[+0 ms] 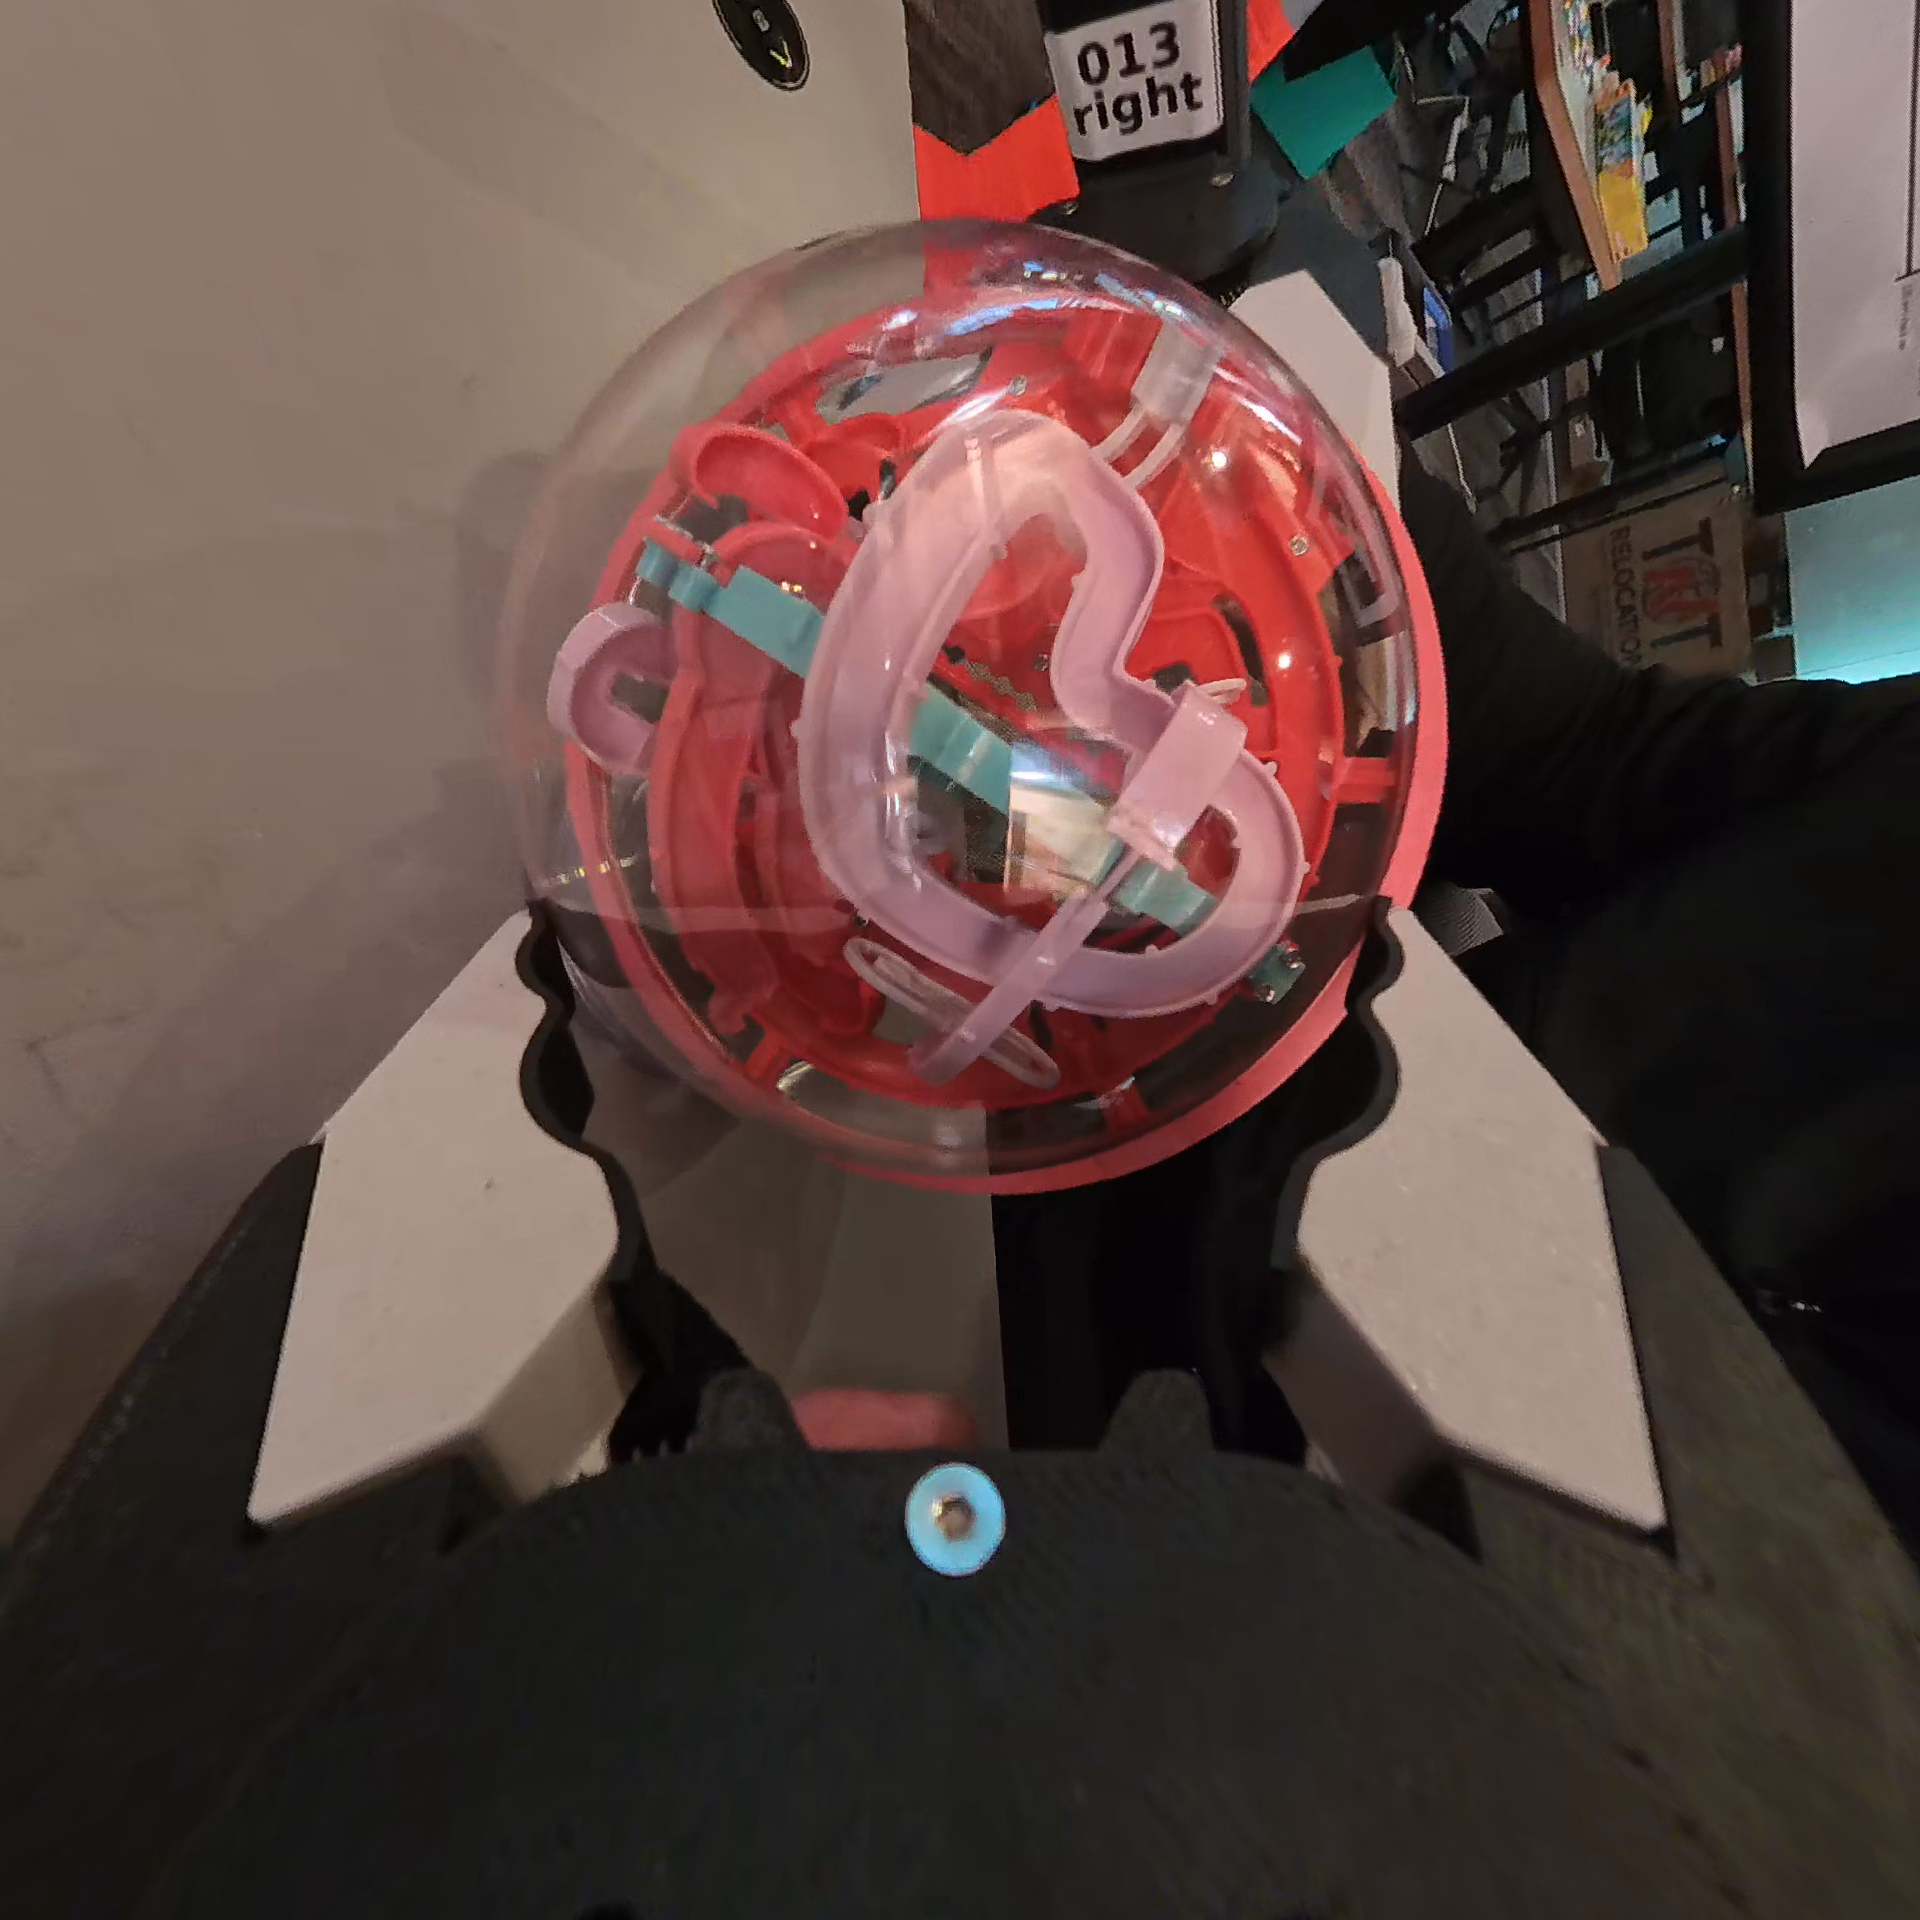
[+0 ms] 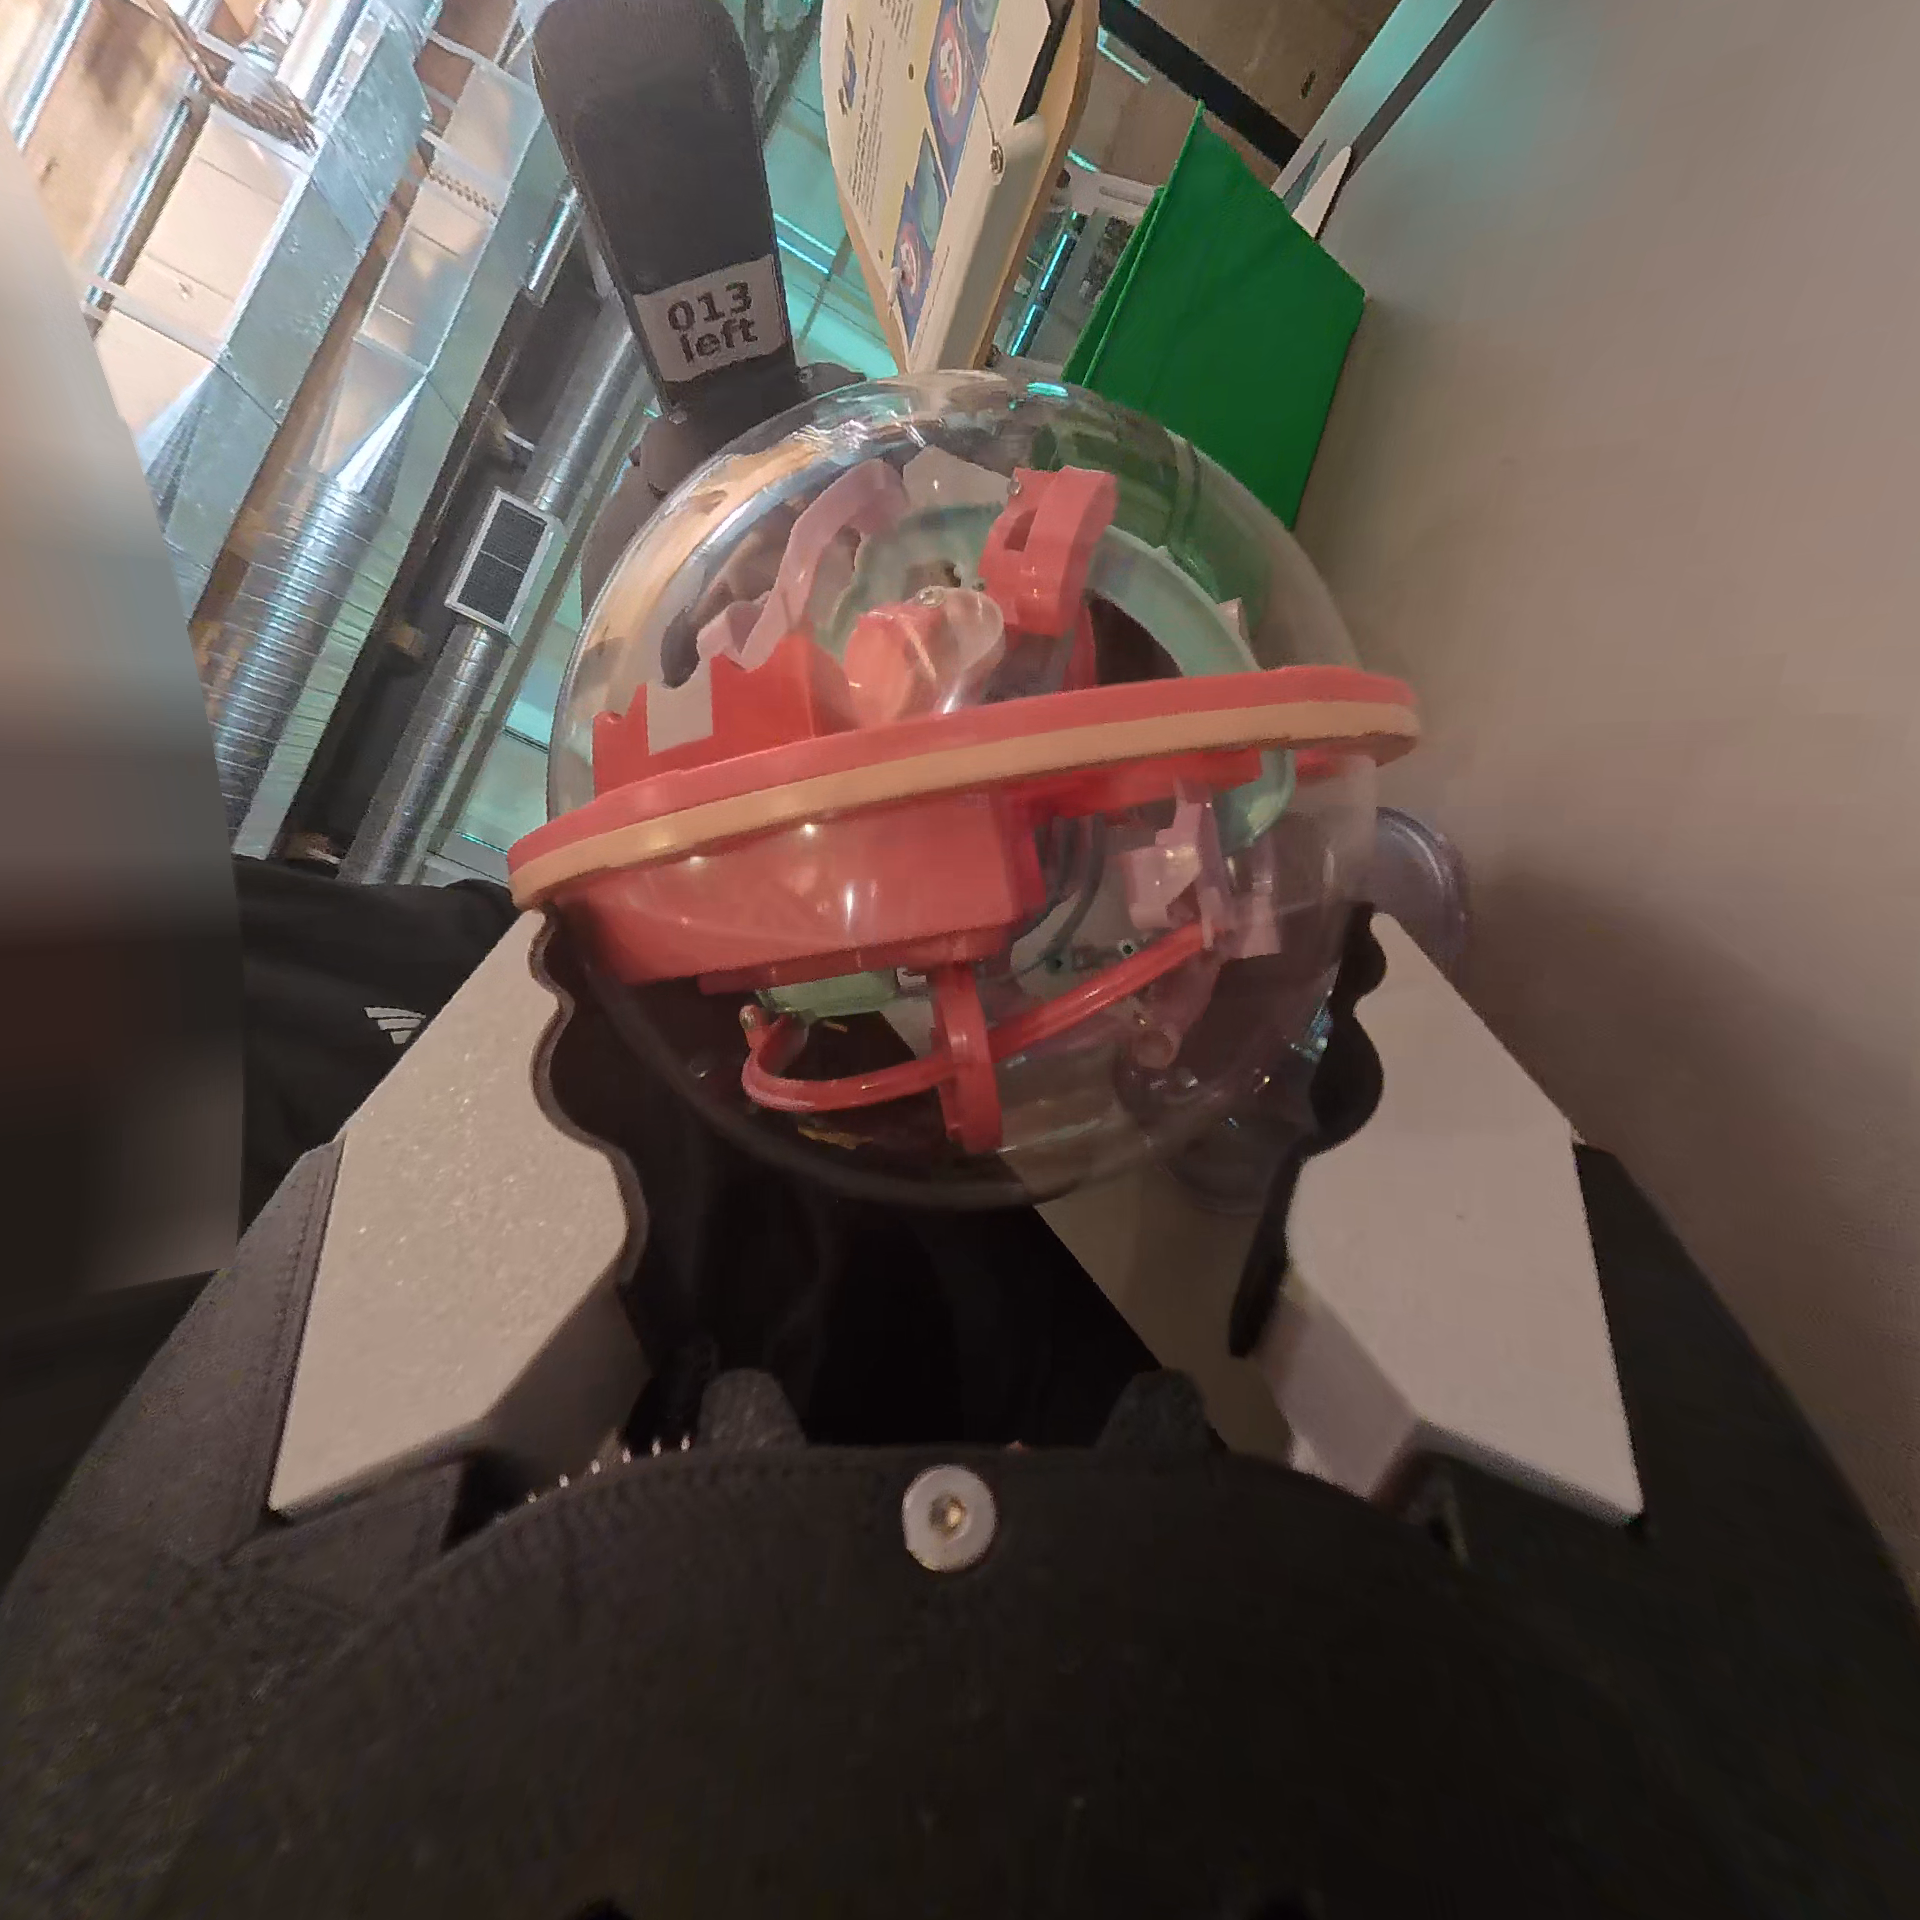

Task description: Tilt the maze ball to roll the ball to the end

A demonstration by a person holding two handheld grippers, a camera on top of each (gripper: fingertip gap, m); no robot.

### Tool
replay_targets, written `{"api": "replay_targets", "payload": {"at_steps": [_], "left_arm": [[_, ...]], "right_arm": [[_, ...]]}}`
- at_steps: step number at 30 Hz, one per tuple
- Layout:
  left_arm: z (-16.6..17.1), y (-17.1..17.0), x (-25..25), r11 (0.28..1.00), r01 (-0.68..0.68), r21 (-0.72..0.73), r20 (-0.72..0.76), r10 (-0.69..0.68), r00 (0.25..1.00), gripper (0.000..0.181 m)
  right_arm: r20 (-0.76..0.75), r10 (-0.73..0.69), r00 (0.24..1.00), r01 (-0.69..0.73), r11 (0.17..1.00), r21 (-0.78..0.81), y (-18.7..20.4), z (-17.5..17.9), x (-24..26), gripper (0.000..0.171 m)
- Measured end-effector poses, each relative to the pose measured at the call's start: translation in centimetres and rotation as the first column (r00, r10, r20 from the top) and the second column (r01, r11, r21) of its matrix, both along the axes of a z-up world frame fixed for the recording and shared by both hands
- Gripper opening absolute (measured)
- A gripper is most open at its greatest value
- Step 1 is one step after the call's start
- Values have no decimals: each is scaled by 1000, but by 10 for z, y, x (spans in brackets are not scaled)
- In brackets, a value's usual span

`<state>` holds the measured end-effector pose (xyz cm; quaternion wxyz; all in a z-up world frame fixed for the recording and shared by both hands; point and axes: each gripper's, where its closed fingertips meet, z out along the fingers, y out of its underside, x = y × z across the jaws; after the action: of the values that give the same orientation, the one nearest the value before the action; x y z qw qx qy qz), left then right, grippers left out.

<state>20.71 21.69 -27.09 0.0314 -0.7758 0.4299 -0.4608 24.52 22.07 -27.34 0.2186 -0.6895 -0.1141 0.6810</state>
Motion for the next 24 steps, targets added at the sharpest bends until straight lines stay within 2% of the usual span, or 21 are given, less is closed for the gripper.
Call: {"api": "replay_targets", "payload": {"at_steps": [24], "left_arm": [[2,7,7,996,34,-77,-2,-34,999,148]], "right_arm": [[-123,-62,991,49,994,-101,-6,-5,-5,140]]}}
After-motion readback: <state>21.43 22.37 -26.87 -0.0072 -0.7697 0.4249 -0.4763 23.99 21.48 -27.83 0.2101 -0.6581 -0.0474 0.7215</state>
